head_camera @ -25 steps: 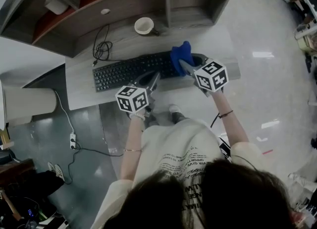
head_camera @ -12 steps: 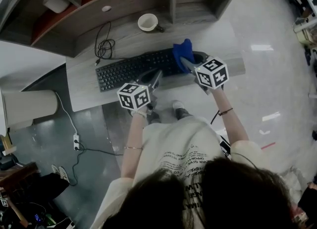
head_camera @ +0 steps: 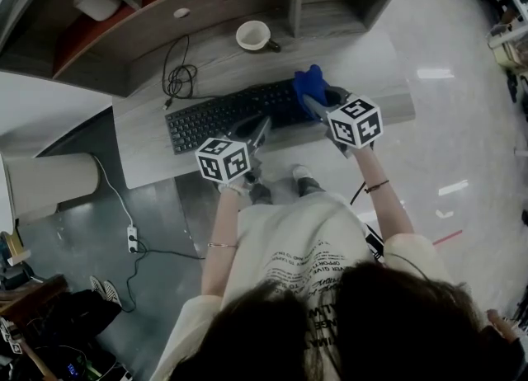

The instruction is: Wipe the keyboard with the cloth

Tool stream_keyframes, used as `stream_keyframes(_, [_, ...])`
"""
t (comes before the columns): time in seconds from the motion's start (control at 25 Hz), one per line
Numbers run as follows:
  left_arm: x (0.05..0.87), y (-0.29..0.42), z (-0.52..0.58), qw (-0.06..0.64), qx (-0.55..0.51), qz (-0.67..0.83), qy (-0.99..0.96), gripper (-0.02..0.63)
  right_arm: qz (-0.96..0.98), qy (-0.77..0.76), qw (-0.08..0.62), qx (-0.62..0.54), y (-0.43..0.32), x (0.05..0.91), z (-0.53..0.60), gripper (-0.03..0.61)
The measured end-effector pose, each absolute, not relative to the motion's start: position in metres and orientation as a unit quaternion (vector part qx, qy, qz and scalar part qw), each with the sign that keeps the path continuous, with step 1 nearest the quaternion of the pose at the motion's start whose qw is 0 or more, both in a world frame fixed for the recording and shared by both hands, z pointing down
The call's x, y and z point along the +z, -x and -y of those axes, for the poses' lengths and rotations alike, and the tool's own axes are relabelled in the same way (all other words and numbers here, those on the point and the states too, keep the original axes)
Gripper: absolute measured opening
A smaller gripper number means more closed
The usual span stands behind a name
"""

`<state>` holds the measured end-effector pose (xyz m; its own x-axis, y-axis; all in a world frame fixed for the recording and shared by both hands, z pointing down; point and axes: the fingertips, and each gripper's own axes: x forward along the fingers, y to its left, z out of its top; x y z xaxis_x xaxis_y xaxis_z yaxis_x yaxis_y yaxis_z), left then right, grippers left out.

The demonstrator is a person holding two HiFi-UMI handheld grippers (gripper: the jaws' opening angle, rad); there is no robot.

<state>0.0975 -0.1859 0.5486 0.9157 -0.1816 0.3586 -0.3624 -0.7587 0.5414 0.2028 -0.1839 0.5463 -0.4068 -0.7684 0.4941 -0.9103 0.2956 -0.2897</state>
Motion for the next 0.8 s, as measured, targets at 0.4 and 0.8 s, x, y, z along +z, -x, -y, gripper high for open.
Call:
stream_keyframes(0.4, [0.552, -0.088, 0.191, 0.317, 0.145, 0.138, -0.927, -0.003, 0.788, -0.536, 0.135, 0.272, -0.192, 0.549, 0.188, 0.052])
stream_keyframes(0.8, [0.55, -0.077, 0.198, 0.318, 0.14, 0.138, -0.927, -0.003, 0.791, -0.529, 0.141, 0.273, -0.177, 0.548, 0.196, 0.052])
